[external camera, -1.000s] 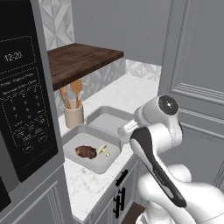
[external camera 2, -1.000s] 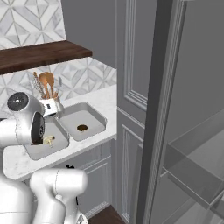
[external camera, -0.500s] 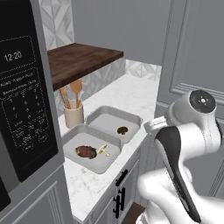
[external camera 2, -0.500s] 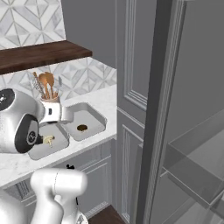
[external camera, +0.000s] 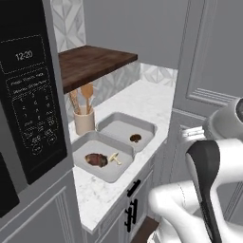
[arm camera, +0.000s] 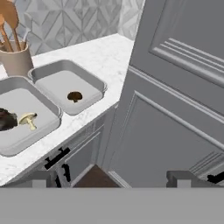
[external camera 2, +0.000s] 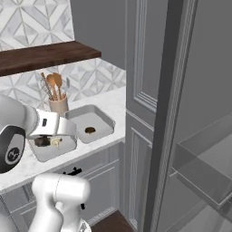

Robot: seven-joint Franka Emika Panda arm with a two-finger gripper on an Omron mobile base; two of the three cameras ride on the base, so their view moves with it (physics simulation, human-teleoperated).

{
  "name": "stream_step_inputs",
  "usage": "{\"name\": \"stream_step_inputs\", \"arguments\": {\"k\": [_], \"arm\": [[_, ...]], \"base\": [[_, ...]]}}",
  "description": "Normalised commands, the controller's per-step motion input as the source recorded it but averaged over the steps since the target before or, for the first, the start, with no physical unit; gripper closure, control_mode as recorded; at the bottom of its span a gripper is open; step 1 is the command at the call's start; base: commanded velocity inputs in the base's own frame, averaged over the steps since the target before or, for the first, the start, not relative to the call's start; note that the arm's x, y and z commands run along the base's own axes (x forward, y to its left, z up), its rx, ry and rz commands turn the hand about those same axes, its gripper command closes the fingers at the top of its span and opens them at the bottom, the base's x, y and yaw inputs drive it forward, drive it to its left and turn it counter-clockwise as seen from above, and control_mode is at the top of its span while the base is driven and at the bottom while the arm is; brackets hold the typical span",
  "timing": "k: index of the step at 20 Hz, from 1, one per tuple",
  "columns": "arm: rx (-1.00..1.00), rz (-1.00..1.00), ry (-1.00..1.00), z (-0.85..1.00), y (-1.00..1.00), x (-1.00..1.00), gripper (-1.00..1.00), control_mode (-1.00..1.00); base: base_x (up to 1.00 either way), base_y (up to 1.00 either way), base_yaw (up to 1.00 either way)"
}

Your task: Place one mushroom and one steak in each tupperware on the nearby counter, to pack two identical lunches.

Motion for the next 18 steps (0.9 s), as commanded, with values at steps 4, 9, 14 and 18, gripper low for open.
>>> {"name": "stream_step_inputs", "arguments": {"k": [4,9,14,18], "arm": [[0.00,0.00,0.00,0.00,0.00,0.00,-1.00,1.00],[0.00,0.00,0.00,0.00,0.00,0.00,-1.00,1.00],[0.00,0.00,0.00,0.00,0.00,0.00,-1.00,1.00],[0.00,0.00,0.00,0.00,0.00,0.00,-1.00,1.00]], "base": [[-1.00,0.17,0.36],[-1.00,-0.18,0.09],[-1.00,-0.30,-0.32],[-0.88,-0.02,-0.54]]}}
